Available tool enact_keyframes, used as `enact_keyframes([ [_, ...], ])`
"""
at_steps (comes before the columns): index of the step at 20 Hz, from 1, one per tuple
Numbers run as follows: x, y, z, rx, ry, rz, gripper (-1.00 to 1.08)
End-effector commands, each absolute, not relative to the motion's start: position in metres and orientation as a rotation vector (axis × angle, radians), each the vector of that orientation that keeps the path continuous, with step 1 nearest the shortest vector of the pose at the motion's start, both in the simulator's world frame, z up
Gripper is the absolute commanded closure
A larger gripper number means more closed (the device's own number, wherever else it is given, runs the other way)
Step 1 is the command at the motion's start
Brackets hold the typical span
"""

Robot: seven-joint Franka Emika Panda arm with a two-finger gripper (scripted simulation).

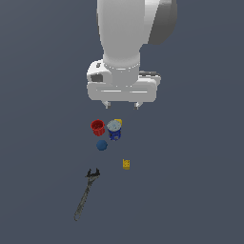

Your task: Pick up a designated object from a clutter of objects.

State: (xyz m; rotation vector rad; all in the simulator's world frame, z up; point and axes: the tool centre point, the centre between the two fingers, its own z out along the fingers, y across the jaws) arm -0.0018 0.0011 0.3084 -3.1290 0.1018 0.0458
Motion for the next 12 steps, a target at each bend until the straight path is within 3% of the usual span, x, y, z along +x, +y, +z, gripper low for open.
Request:
enact_keyframes([
  [1, -0.002, 0.001, 0.308, -3.129, 0.102, 0.046, -0.92],
  [12, -0.003, 0.031, 0.306, -3.151, -0.030, 0.040, -0.92],
])
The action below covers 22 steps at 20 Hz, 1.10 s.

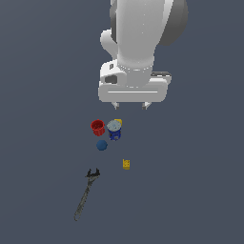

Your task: Pick up a designated object from a clutter of objects.

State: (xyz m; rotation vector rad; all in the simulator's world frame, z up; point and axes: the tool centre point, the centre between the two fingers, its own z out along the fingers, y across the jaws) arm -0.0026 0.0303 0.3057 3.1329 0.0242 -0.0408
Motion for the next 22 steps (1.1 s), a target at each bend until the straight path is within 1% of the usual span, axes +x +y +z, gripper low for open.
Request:
enact_keyframes([
  [1, -0.003, 0.030, 0.306, 3.132, 0.025, -0.040, -0.92],
  [6, -0.003, 0.024, 0.297, 3.135, -0.018, -0.039, -0.92],
  [11, -0.005, 0.009, 0.277, 3.138, -0.123, -0.037, -0.92],
  [17, -0.013, -0.019, 0.239, 3.132, -0.330, -0.032, -0.92],
  [22, -0.028, -0.052, 0.197, 3.103, -0.570, -0.025, -0.92],
])
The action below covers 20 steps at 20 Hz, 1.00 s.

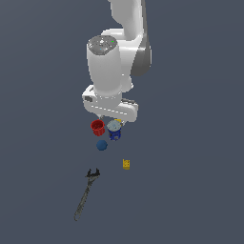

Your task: Pick up a designated object from a clutter of objects.

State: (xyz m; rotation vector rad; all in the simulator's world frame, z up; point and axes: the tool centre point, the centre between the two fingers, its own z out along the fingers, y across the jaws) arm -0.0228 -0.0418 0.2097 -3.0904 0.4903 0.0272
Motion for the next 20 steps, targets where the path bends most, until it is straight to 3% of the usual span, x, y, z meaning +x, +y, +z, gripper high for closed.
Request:
enact_keyframes([
  [1, -0.033, -0.059, 0.188, -3.066, 0.615, 0.024, -0.92],
  [10, -0.075, -0.109, 0.127, -2.966, 1.008, 0.010, -0.92],
  [20, -0.102, -0.133, 0.099, -2.899, 1.208, 0.001, -0.92],
])
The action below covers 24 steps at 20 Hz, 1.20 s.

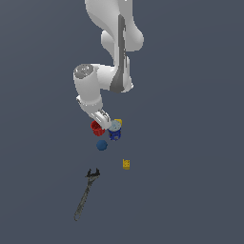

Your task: Pick up a designated object from a clutter of objects.

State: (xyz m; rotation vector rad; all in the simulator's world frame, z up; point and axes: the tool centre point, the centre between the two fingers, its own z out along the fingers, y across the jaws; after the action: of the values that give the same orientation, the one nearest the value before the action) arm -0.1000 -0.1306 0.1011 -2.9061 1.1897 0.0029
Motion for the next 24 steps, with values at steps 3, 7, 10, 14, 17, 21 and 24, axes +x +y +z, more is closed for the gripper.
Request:
enact_keyframes([
  [3, -0.104, -0.134, 0.097, -2.895, 1.220, 0.000, -0.92],
  [7, -0.103, -0.133, 0.096, -2.898, 1.213, 0.002, -0.92],
  [10, -0.104, -0.133, 0.088, -2.898, 1.215, 0.001, -0.92],
  [14, -0.105, -0.133, 0.071, -2.897, 1.217, 0.001, -0.92],
  [17, -0.105, -0.134, 0.060, -2.896, 1.219, 0.000, -0.92],
  [21, -0.105, -0.134, 0.052, -2.896, 1.220, 0.000, -0.92],
  [24, -0.105, -0.134, 0.051, -2.896, 1.220, 0.000, 1.08],
])
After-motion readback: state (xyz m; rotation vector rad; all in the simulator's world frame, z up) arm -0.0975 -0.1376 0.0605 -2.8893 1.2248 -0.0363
